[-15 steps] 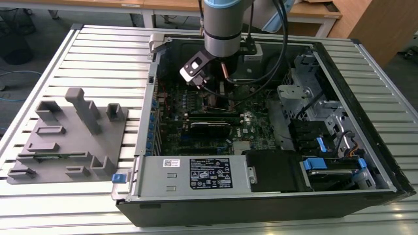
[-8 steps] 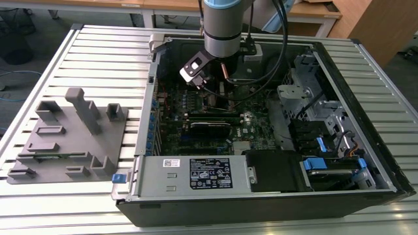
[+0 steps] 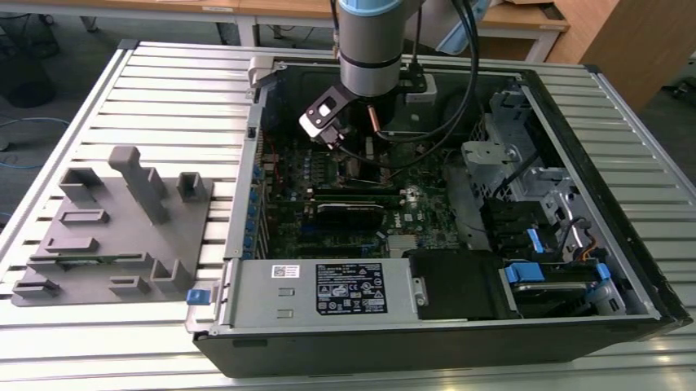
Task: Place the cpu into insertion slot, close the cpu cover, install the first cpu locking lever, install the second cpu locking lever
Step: 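Place the cpu into insertion slot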
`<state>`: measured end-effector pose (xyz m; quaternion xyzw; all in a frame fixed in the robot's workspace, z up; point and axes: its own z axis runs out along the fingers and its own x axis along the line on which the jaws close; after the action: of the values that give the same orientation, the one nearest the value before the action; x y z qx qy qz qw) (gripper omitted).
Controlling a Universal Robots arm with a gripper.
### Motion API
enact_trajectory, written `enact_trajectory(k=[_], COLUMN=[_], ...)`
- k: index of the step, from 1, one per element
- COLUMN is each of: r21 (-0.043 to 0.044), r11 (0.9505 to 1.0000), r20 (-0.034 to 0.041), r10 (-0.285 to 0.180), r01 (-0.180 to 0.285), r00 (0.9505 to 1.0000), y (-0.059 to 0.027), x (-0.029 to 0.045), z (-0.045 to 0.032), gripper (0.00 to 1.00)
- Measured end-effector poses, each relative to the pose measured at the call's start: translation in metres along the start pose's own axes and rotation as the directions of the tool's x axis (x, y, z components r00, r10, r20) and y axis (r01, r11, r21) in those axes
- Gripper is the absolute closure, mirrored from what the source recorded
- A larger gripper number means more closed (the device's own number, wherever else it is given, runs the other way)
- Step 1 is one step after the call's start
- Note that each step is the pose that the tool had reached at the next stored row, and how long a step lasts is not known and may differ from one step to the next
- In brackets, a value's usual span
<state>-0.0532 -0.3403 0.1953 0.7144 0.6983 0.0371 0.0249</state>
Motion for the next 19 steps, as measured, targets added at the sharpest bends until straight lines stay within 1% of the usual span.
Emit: enact_trajectory(k=[19], r21=[0.0001], r11=[1.0000], r20=[0.0000], r10=[0.000], r01=[0.000], r00=[1.0000], y=[-0.0010], x=[-0.0001], z=[0.0019], gripper=[0.46])
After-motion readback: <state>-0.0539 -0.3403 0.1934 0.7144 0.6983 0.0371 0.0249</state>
